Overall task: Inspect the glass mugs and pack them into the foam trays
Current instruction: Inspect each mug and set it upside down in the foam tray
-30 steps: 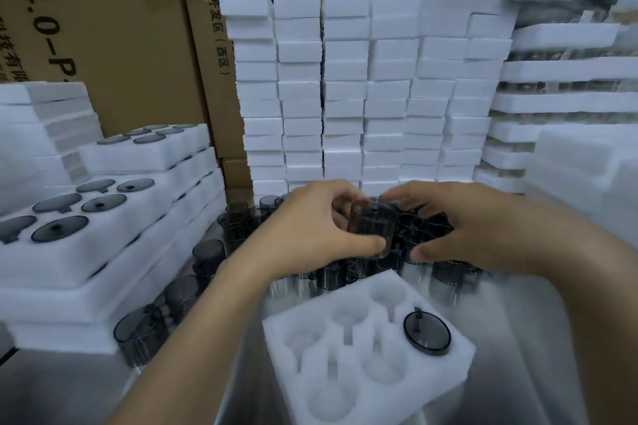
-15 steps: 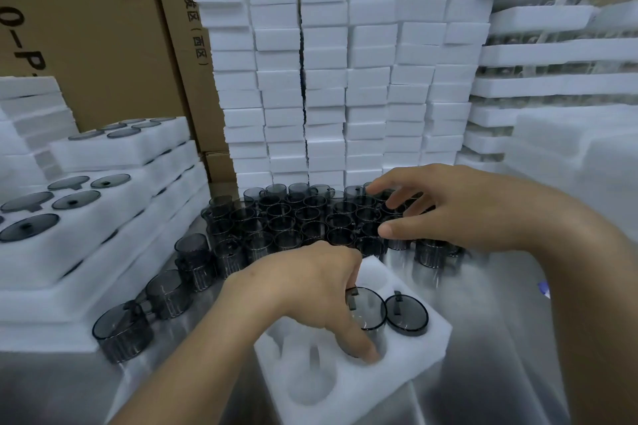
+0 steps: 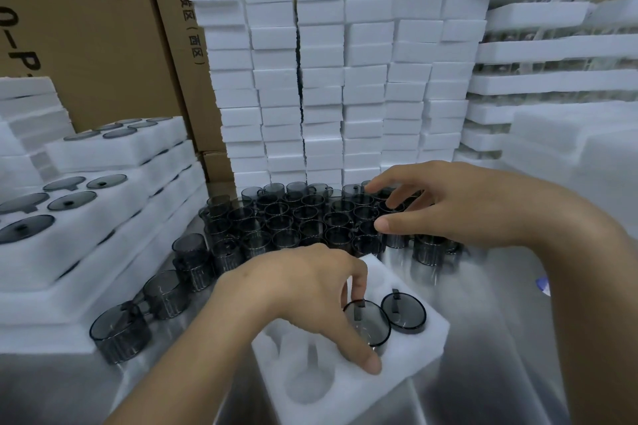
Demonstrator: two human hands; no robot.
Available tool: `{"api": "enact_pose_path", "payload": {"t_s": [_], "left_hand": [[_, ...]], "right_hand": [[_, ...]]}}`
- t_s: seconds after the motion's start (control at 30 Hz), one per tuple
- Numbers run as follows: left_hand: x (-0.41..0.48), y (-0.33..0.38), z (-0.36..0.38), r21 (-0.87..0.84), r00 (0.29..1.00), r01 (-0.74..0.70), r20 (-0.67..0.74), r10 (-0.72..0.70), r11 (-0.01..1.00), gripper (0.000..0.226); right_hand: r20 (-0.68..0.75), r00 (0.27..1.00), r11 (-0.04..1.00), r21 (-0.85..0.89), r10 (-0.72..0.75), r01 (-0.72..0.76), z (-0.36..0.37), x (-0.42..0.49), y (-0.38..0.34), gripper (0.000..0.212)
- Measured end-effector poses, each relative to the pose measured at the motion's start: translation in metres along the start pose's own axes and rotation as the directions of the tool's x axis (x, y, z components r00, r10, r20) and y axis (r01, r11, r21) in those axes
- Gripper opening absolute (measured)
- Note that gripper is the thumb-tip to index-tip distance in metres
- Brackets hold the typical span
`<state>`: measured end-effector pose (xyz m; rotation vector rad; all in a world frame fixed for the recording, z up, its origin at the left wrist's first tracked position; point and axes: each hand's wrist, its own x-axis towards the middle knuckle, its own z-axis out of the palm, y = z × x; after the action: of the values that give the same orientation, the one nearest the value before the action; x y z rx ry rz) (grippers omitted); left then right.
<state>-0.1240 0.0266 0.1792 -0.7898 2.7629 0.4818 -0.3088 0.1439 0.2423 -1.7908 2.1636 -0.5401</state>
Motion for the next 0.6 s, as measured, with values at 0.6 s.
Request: {"api": "enact_pose_path", "payload": {"t_s": [0.6], "left_hand": [[-0.002, 0.008, 0.006, 0.198, 0.997, -0.019, -0.073, 0.034, 0.98, 0.065]], "right_hand": [[0.039, 0.999, 1.0, 0.0, 0.008, -0.008, 0.002, 0.004, 0.0, 0.056]]}}
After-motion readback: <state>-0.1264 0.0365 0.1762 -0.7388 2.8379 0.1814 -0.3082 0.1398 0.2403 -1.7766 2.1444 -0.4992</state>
